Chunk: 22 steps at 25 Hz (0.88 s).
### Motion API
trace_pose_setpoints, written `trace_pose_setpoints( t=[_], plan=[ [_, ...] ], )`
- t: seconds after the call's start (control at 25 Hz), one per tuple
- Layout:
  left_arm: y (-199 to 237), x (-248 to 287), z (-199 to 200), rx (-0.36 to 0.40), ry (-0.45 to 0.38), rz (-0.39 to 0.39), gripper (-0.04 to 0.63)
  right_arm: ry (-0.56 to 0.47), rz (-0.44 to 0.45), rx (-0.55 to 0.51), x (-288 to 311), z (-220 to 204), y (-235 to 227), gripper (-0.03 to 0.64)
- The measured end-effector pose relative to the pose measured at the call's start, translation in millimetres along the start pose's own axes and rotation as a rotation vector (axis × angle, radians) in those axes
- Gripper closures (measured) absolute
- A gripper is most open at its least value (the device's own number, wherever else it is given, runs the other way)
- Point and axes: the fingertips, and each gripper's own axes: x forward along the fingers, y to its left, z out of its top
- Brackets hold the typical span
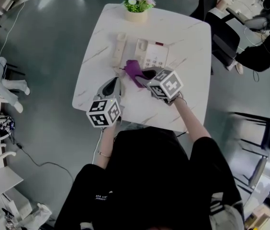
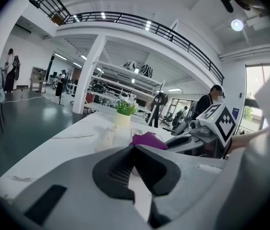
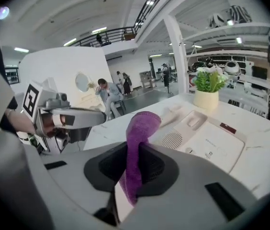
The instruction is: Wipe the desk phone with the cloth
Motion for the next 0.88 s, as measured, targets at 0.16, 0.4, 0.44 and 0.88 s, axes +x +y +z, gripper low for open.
trace_pose_setpoints(
  t=[0.16,0.4,0.44,0.88],
  plan=[
    [-7.6,5.0,7.8,0.016,-0.009,-0.020,0.598,-0.113,-0.025,0.095,-16.1,18.0,-19.8,0.578],
    [-18.6,15.6,16.4,0.032,-0.016,-0.043,0.598,-0.256,-0.102,0.167,-40.6,38.6,-52.6,0.578],
    [-20.6,18.0,18.3,0.035,-0.016,-0.048,0.598,-0.274,-0.120,0.174,-44.9,41.3,-59.0,0.578],
    [-35.4,41.2,30.8,0.059,-0.017,-0.081,0.598,-0.402,-0.314,0.210,-80.2,59.1,-122.9,0.578]
  ],
)
